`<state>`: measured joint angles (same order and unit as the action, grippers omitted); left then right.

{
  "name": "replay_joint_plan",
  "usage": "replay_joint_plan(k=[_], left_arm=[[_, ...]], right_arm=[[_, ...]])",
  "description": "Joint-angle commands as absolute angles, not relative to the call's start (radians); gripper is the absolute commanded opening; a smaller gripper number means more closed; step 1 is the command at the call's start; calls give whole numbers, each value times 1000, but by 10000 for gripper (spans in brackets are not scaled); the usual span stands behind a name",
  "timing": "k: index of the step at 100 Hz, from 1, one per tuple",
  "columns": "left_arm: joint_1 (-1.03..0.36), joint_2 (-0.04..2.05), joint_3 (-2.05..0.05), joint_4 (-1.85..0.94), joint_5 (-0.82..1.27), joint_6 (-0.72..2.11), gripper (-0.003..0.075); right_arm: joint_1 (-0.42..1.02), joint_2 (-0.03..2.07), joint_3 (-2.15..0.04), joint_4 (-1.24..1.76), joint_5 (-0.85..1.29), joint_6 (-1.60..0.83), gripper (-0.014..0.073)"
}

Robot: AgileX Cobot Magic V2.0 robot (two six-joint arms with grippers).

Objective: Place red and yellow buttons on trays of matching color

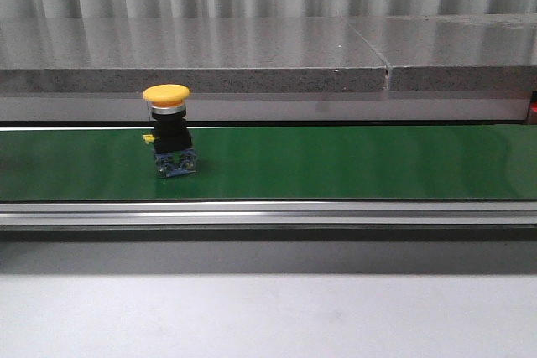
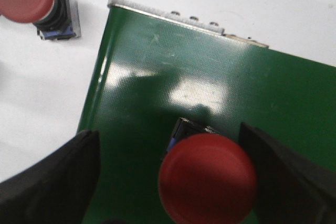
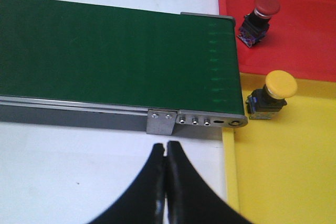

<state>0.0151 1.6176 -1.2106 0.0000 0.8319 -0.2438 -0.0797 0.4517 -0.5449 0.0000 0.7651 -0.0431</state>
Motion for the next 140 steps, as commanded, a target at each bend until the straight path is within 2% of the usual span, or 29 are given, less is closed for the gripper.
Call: replay_joint_plan(k=[1, 35, 42, 51, 69, 74, 140], left_arm=[[-7, 1550, -1240, -10, 781, -241, 537], [-89, 1441, -1240, -55, 755, -160, 535], [-115, 1404, -1227, -66, 740, -119, 507], [-151, 1350, -1197, -133, 704, -43, 396], [-204, 1226, -1109, -172, 634, 0, 48], [-210, 1199, -1084, -172, 624, 0, -21], [-212, 676, -600, -166, 530, 0, -20]], right_arm=[[-80, 457, -570, 0, 703, -48, -67], [-80, 457, -570, 0, 703, -48, -67], [-80, 457, -570, 0, 703, -48, -67], [-80, 457, -570, 0, 703, -48, -67], [-80, 457, -570, 0, 703, -48, -67], [-80, 457, -570, 0, 703, -48, -67], [-80, 457, -570, 0, 703, -48, -67]])
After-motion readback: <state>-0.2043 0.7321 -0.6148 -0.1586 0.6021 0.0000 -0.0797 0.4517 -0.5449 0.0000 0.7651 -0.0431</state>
